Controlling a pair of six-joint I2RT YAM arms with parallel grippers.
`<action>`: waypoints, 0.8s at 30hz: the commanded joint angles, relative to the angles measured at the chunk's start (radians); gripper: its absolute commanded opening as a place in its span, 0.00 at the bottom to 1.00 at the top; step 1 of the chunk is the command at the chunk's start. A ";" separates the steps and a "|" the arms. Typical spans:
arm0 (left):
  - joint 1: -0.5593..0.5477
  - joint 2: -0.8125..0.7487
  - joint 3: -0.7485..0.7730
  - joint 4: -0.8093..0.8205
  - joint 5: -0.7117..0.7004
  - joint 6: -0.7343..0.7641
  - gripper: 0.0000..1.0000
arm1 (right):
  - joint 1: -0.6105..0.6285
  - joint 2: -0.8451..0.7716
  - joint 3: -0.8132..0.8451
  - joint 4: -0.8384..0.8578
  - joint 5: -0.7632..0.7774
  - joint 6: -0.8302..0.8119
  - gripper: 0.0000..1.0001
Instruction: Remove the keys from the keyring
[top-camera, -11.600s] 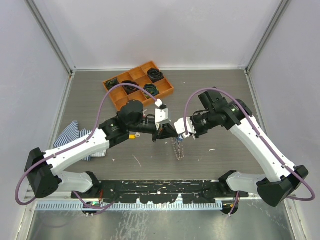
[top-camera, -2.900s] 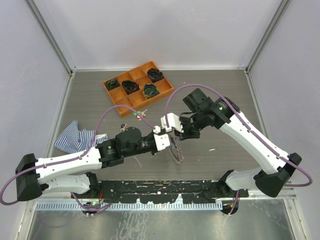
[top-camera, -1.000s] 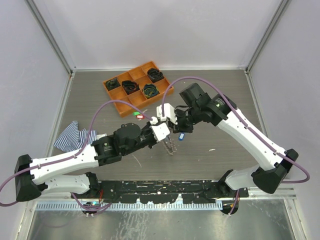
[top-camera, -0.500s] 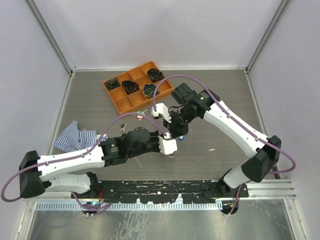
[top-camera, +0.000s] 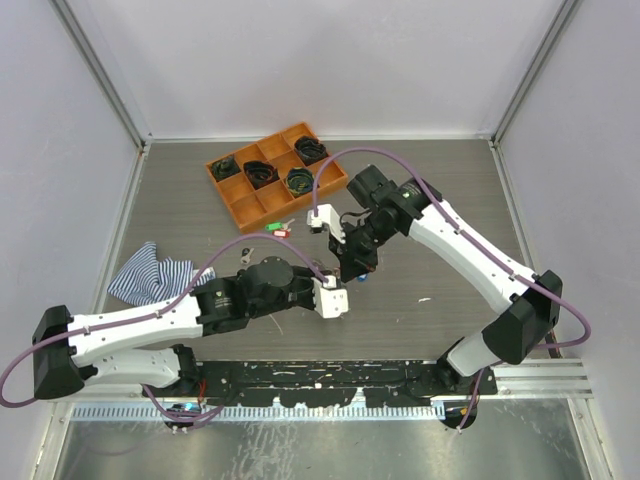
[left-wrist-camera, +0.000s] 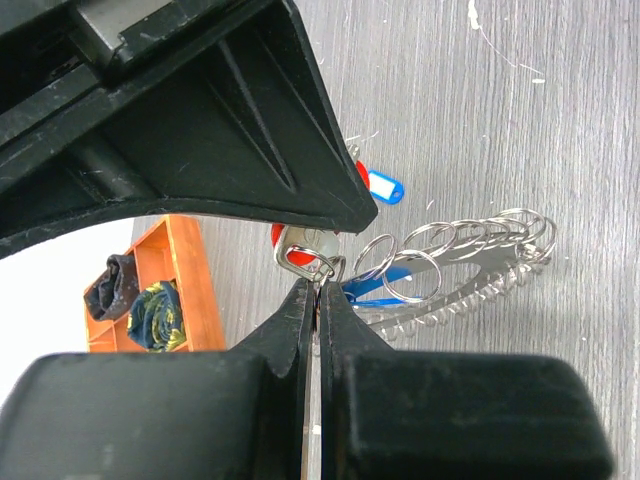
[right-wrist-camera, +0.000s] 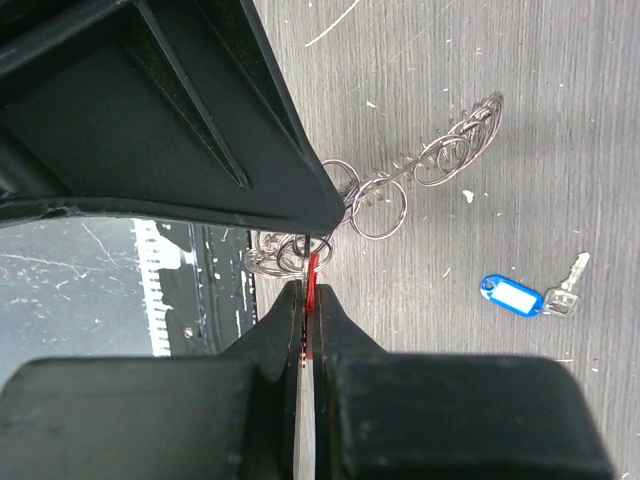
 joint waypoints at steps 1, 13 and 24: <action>-0.019 -0.027 0.029 0.019 0.080 0.054 0.00 | -0.005 -0.031 -0.002 0.096 -0.042 0.048 0.01; -0.018 -0.059 0.033 -0.045 0.034 0.146 0.00 | -0.024 -0.094 -0.054 0.126 -0.055 0.112 0.01; -0.005 -0.059 0.044 -0.053 0.040 0.185 0.00 | -0.023 -0.126 -0.104 0.144 -0.058 0.141 0.01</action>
